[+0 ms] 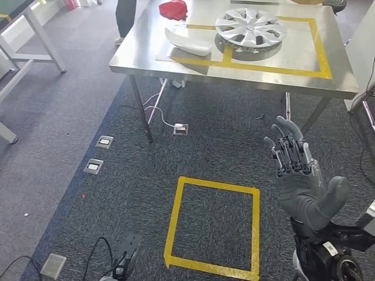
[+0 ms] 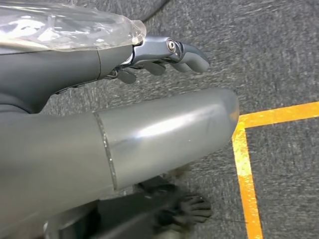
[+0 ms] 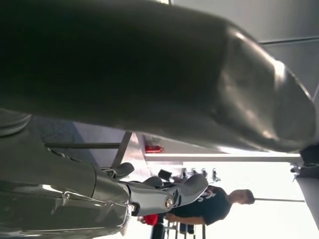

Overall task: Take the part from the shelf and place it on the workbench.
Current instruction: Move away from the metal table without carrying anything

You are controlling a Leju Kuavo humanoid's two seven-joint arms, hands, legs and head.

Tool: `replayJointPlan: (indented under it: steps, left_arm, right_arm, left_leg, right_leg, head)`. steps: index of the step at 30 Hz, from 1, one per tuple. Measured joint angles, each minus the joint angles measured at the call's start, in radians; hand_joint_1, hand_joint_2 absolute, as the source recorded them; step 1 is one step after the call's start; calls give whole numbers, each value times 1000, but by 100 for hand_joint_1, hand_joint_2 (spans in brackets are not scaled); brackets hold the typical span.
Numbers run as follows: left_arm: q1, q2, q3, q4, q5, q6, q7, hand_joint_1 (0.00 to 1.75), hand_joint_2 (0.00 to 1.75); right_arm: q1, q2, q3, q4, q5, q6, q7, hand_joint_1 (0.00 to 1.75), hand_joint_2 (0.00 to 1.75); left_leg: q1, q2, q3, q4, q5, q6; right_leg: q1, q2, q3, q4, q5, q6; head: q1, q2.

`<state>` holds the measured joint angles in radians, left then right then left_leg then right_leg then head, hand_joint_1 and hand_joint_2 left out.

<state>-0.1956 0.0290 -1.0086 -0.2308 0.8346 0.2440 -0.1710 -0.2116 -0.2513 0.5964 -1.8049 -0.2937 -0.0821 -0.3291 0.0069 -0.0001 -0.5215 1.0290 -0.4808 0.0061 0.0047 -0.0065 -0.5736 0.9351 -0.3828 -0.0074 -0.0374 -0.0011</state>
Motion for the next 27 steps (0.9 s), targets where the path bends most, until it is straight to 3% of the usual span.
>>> replayJointPlan:
  steps: [2, 4, 5, 7, 9, 10, 11, 12, 14, 16, 17, 20, 22, 24, 25, 26, 27]
  left_arm:
    - [-3, 1, 0, 0, 2, 0, -1, 0, 0]
    - [-2, 1, 0, 0, 3, 0, -2, 0, 0]
    - [-1, 0, 0, 0, 4, 0, -2, 0, 0]
    - [0, 0, 0, 0, 5, 1, -2, 0, 0]
    - [0, 1, 0, 0, 6, 1, -3, 0, 0]
    - [1, 0, 0, 0, 6, 1, -3, 0, 0]
    - [2, 0, 0, 0, 7, 2, -3, 0, 0]
    - [3, 0, 0, 0, 8, 2, -3, 0, 0]
    - [5, 0, 0, 0, 9, 5, -3, 0, 0]
    - [4, 1, 0, 0, 9, 8, -4, 0, 0]
    - [4, 1, 0, 0, 9, 9, -4, 0, 0]
    - [4, 2, 0, 0, 9, 9, -4, 0, 0]
    - [4, 4, 0, 0, 10, 9, -4, 0, 0]
    - [5, 4, 0, 0, 11, 9, -4, 0, 0]
    - [6, 5, 0, 0, 13, 9, -4, 0, 0]
    - [7, 5, 0, 0, 15, 9, -5, 0, 0]
    - [9, 6, 0, 0, 16, 9, -5, 0, 0]
  right_arm:
    - [-5, 2, 0, 1, 0, 4, 0, 0, 0]
    - [-9, 4, 0, 4, 0, 6, 0, 0, 0]
    - [-11, 4, 0, 5, 0, 8, 0, 0, 0]
    - [-12, 5, -1, 8, 0, 8, 0, 0, 0]
    - [-13, 5, -1, 10, 0, 9, 0, 0, 0]
    - [-13, 5, -1, 12, 0, 9, 0, 0, 0]
    - [-13, 5, -1, 14, 0, 9, 0, 0, 0]
    - [-13, 5, 0, 16, 0, 9, 0, 0, 0]
    - [-15, 5, 0, 17, 0, 9, 0, 0, 0]
    - [-17, 5, 0, 17, -1, 9, 1, 0, 0]
    - [-17, 5, 0, 17, -2, 9, 1, 0, 0]
    - [-16, 6, -1, 20, -3, 9, 0, 0, 0]
    - [-17, 8, -1, 22, -4, 9, -1, 0, 0]
    - [-16, 10, 0, 24, -4, 9, -2, 0, 0]
    - [-15, 11, 0, 27, -4, 8, -2, 0, 0]
    - [-15, 11, 0, 29, -4, 8, -2, 0, 0]
    - [-15, 12, 0, 31, -4, 8, -2, 0, 0]
  left_leg:
    - [-7, 1, 55, -97, -1, 11]
    - [-8, 1, 53, -110, 7, 19]
    - [-5, 2, 49, -113, 14, 25]
    - [0, 5, 33, -118, 32, 37]
    - [0, 6, 11, -117, 48, 41]
    - [0, 6, 0, -116, 56, 40]
    - [0, 6, -11, -114, 64, 39]
    - [1, 5, -22, -111, 70, 36]
    - [3, 5, -41, -101, 79, 29]
    - [3, 4, -53, -92, 88, 18]
    - [3, 4, -57, -90, 93, 11]
    - [4, 3, -65, -85, 101, -8]
    - [5, 2, -94, -23, 45, -16]
    - [7, 2, -145, 113, -49, -21]
    - [7, 2, -165, 176, -79, -23]
    - [7, 2, -170, 214, -87, -23]
    - [7, 2, -156, 215, -74, -22]
  right_leg:
    - [1, -1, -6, 1, 13, 9]
    - [1, -2, -9, 1, 23, 22]
    - [0, 0, -14, 8, 15, 28]
    - [-3, 3, -44, 79, -51, 40]
    - [-9, 4, -88, 218, -145, 49]
    - [-12, 4, -101, 278, -171, 53]
    - [-15, 4, -98, 307, -174, 56]
    - [-18, 4, -76, 297, -157, 58]
    - [-23, 4, 17, 172, -106, 60]
    - [-20, 6, 99, 39, -94, 55]
    - [-17, 7, 114, 7, -99, 51]
    - [-16, 6, 105, -5, -86, 28]
    - [-20, 2, 89, -11, -68, 8]
    - [-19, 0, 65, -10, -50, -1]
    - [-18, 0, 52, -9, -41, -2]
    - [-16, 0, 39, -8, -32, -2]
    - [-15, 0, 26, -5, -24, -1]
  head:
    - [0, 0]
    - [2, 0]
    - [3, 0]
    - [10, 0]
    - [15, 0]
    - [15, 0]
    - [16, 0]
    - [16, 0]
    - [16, 0]
    - [16, 0]
    - [16, 0]
    - [15, 0]
    - [12, 0]
    - [7, 0]
    - [6, 0]
    - [5, 0]
    - [5, 0]
